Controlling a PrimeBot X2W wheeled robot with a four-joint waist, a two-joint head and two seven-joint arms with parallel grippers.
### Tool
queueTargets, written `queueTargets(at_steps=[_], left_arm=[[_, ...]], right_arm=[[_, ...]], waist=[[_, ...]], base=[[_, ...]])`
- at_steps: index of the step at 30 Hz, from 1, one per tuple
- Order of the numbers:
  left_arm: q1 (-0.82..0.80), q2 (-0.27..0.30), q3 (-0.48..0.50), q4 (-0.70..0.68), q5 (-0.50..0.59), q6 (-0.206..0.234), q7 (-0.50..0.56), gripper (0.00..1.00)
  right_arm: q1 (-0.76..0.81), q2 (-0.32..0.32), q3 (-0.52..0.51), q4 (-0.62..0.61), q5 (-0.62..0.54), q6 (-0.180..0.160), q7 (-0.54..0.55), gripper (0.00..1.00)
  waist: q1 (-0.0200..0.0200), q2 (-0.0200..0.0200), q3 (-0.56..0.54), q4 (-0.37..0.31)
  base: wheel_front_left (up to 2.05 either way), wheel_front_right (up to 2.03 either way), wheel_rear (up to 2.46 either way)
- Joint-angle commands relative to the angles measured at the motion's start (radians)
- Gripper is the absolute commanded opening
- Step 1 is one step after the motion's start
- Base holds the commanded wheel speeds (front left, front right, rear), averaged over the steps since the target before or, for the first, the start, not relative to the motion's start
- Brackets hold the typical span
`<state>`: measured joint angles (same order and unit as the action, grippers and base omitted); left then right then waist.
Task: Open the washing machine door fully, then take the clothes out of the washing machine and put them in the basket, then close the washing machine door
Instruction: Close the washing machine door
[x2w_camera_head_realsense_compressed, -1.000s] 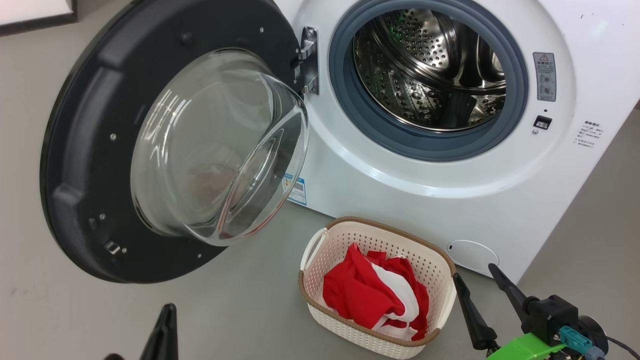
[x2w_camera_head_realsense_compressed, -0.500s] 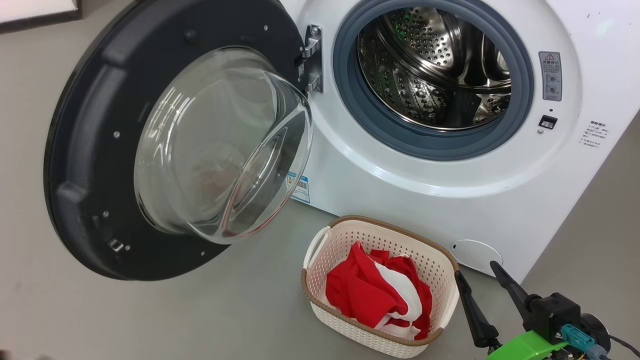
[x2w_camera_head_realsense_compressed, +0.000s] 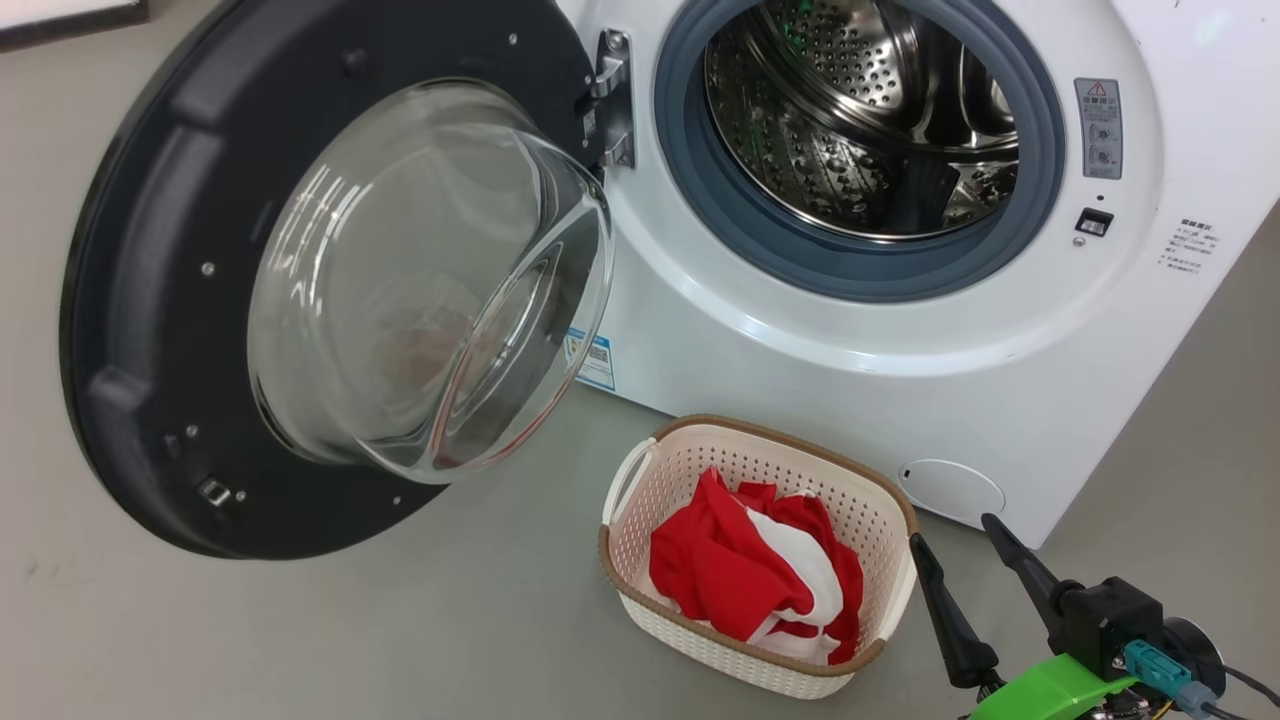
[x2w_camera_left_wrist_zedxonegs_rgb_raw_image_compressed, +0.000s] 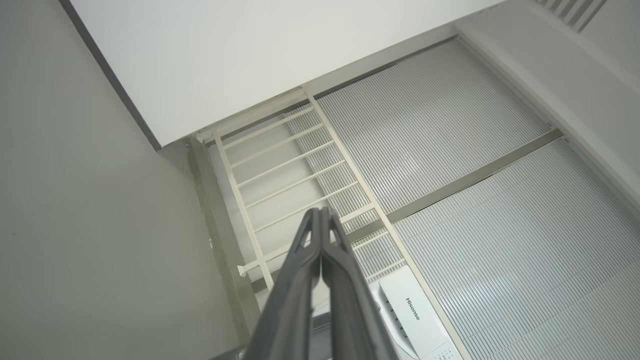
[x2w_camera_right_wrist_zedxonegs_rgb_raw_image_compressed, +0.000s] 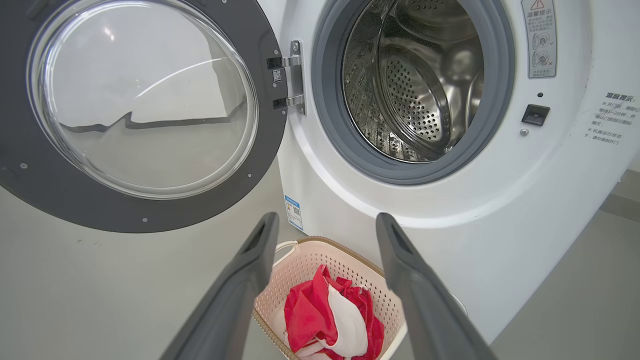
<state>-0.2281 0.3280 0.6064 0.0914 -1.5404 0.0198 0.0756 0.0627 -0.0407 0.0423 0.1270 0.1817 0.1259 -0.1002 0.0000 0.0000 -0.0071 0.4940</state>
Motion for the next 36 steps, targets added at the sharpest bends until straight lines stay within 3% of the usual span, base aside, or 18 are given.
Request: queueTargets(at_steps=[1, 11, 19, 36], left_arm=[[-0.046, 0.064, 0.021, 0.000, 0.001, 0.005, 0.016, 0.00], [-0.206, 0.117, -0.099, 0.288, -0.012, 0.022, 0.125, 0.00], [-0.272, 0.132, -0.164, 0.488, -0.011, -0.019, 0.205, 0.00], [-0.285, 0.140, -0.224, 0.609, -0.045, -0.104, 0.399, 0.00]], right_arm=[[-0.029, -0.009, 0.020, -0.032, -0.007, 0.005, 0.001, 1.00], [-0.050, -0.009, 0.027, -0.050, -0.020, 0.005, 0.020, 1.00], [-0.061, -0.009, 0.028, -0.058, -0.023, 0.005, 0.025, 1.00], [-0.065, -0.009, 0.018, -0.062, -0.023, 0.005, 0.028, 1.00]], waist=[[0.0000, 0.0000, 0.006, -0.004], [0.0000, 0.0000, 0.036, -0.036], [0.0000, 0.0000, 0.052, -0.074], [0.0000, 0.0000, 0.062, -0.073]], base=[[0.00, 0.00, 0.00], [0.00, 0.00, 0.00], [0.00, 0.00, 0.00], [0.00, 0.00, 0.00]])
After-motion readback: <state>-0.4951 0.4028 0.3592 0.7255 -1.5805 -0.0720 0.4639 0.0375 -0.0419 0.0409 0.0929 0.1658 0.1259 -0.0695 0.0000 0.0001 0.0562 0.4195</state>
